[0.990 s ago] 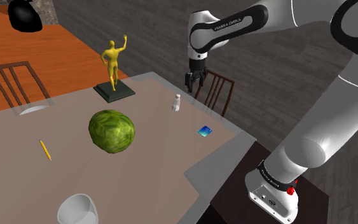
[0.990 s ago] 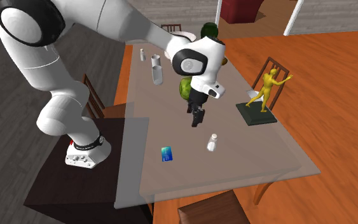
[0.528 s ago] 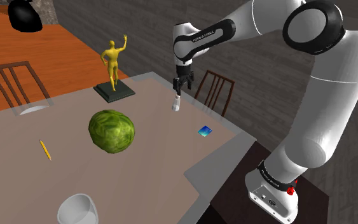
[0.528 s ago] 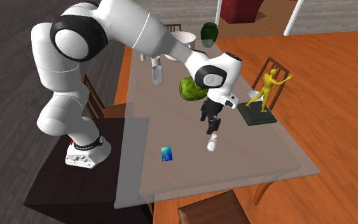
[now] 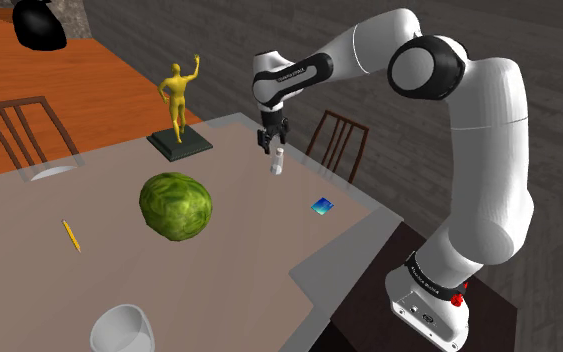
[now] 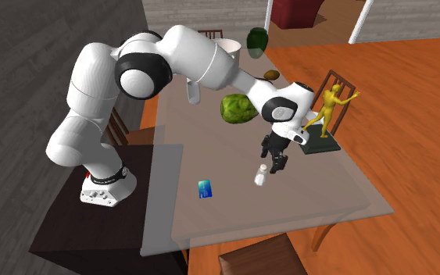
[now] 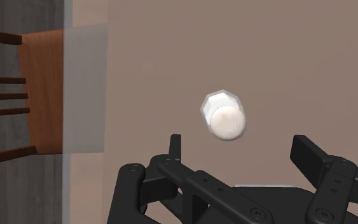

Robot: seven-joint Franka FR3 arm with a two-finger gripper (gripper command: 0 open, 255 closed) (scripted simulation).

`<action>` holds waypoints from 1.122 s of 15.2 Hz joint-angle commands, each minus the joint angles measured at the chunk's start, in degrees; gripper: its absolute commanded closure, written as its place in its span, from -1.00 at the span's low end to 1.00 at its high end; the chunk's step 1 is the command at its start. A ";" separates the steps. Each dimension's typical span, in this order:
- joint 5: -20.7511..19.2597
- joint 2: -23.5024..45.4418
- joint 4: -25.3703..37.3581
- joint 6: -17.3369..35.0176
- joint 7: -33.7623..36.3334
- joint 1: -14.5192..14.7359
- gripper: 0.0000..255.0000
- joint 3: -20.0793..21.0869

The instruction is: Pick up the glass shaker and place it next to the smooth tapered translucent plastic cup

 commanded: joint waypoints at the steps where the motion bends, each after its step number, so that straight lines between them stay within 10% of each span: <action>1: -0.18 0.88 -0.25 1.13 0.06 -0.06 -1.00 -0.11; 14: -0.53 2.17 -2.61 4.79 0.31 -0.35 -1.00 -0.34; 15: -0.53 2.17 -2.61 4.79 0.31 -0.35 1.00 -0.34; 17: -0.53 2.17 -2.61 4.79 0.31 -0.35 1.00 -0.34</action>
